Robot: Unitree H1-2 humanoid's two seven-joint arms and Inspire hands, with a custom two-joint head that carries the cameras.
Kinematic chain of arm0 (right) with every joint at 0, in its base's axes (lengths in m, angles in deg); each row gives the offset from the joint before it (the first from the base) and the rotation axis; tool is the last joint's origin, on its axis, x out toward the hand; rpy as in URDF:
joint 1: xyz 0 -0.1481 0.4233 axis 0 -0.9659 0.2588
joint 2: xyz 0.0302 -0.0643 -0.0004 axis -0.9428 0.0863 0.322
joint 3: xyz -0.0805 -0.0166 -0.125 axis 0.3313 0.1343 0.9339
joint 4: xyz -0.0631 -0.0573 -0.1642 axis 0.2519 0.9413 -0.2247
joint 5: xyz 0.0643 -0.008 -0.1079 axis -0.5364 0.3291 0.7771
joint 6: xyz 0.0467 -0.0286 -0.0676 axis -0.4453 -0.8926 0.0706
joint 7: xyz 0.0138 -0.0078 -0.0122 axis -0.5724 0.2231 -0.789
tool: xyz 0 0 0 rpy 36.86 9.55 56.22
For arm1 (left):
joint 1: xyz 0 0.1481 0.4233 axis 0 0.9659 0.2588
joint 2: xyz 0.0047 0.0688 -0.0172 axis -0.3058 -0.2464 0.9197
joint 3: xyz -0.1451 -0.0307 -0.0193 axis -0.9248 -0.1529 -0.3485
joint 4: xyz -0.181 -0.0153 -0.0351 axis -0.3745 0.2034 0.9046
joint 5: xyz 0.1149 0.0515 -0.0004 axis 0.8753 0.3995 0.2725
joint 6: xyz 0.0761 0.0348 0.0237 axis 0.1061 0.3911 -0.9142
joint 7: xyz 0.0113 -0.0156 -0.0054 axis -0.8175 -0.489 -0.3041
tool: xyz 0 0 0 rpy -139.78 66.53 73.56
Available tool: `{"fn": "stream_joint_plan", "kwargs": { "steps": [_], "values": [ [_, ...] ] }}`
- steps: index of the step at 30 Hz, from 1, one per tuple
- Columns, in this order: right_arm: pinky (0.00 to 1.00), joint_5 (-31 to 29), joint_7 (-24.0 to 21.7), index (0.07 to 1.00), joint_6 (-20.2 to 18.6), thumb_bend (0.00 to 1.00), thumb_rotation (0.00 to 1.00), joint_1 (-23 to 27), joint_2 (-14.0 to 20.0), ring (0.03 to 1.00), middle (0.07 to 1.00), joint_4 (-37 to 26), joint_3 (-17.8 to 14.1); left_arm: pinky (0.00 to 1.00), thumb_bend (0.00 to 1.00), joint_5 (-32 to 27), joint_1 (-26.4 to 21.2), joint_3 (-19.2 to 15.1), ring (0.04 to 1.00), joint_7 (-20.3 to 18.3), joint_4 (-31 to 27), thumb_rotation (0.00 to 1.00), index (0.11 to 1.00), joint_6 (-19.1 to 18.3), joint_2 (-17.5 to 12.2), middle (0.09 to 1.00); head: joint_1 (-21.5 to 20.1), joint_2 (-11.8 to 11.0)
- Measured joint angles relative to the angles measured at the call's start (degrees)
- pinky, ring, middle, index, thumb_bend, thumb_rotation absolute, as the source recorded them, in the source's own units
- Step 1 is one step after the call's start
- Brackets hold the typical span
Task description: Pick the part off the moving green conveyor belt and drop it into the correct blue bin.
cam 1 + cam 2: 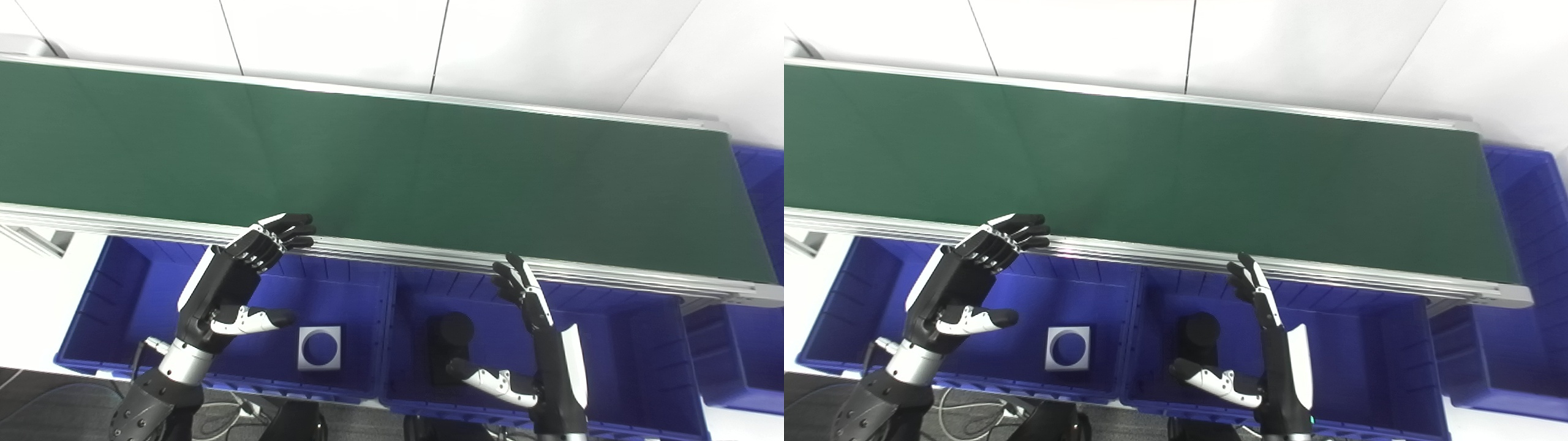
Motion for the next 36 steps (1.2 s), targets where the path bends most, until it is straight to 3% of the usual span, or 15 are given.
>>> {"fn": "stream_joint_plan", "kwargs": {
  "steps": [7,13,30,33,36],
  "values": [
    [0.73,1.00,-0.62,0.933,0.00,0.91,0.50,2.44,0.69,0.808,0.849,2.55,-0.80,0.81,0.88,0.94,1.16,-0.18,0.835,1.19,-0.24,0.29,0.799,0.17,1.42,0.849,2.20,-0.44],
    [0.74,0.54,-1.33,0.938,0.00,0.91,0.52,3.09,0.78,0.810,0.852,3.20,-0.73,0.82,0.88,1.42,3.32,-1.05,0.861,1.22,-0.66,0.28,0.821,0.20,0.98,0.864,2.11,-0.27],
    [0.77,-0.76,-2.47,0.943,-0.05,0.91,0.49,4.61,1.43,0.836,0.880,4.47,-1.68,0.86,0.92,6.72,2.38,-1.54,0.876,1.25,0.51,0.28,0.850,0.49,1.33,0.885,2.11,0.96],
    [0.76,-1.19,-3.38,0.940,-0.19,0.90,0.47,4.64,1.63,0.831,0.880,4.47,-1.68,0.87,0.91,7.74,2.38,-1.57,0.884,1.31,0.67,0.29,0.854,0.50,1.38,0.889,1.94,0.70],
    [0.75,-1.14,-3.94,0.928,-0.19,0.90,0.45,4.63,1.70,0.819,0.869,4.52,-1.62,0.86,0.90,7.66,2.37,-1.57,0.886,1.12,0.85,0.26,0.859,0.50,1.49,0.897,1.94,-1.41]
  ]
}}
